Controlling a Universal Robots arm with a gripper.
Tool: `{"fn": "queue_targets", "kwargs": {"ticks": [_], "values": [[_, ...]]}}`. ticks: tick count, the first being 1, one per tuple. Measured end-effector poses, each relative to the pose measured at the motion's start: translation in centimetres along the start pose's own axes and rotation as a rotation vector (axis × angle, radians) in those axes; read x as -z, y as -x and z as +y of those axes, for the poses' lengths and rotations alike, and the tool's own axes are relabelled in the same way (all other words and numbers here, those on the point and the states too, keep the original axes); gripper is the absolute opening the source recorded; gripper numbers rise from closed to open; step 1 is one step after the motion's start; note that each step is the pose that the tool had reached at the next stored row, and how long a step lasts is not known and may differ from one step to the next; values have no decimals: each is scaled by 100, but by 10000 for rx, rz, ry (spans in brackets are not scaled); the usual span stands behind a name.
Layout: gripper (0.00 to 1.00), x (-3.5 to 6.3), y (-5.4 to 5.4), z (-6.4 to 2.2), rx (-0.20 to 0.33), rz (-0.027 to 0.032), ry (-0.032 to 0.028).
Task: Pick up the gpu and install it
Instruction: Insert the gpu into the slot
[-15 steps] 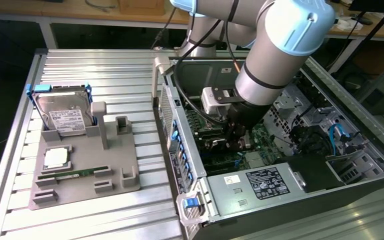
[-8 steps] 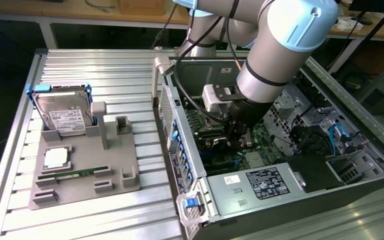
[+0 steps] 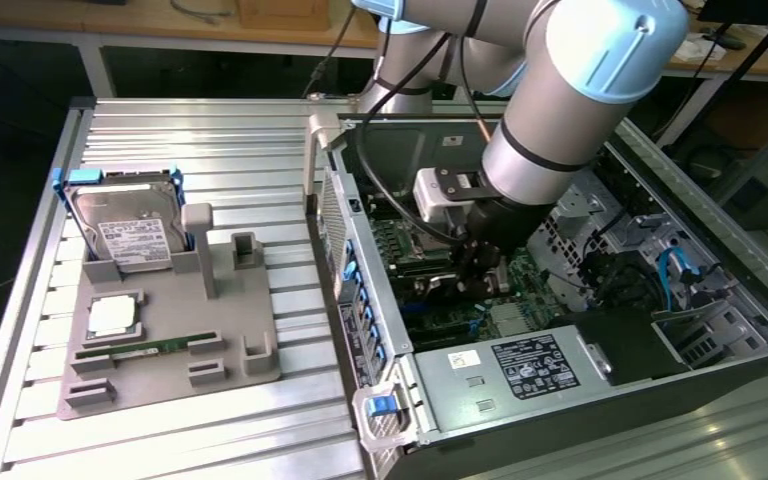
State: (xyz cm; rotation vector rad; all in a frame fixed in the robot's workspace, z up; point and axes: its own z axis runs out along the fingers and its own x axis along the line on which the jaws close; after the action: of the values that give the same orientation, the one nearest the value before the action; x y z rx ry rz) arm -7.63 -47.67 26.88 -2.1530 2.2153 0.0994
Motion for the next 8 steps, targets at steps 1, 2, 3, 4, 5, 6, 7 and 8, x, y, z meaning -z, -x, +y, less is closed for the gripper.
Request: {"fn": "queue_targets", "kwargs": {"ticks": [1, 2, 3, 4, 5, 6, 7, 8], "values": [[27, 0, 0, -9, 0, 0, 0], [27, 0, 1, -19, 0, 1, 0], [27, 1, 1, -21, 0, 1, 1], [27, 0, 1, -21, -2, 1, 0], [27, 0, 1, -21, -4, 0, 0], [27, 0, 1, -22, -11, 0, -1], [27, 0, 1, -22, -38, -1, -3], [27, 0, 1, -22, -60, -1, -5]]}}
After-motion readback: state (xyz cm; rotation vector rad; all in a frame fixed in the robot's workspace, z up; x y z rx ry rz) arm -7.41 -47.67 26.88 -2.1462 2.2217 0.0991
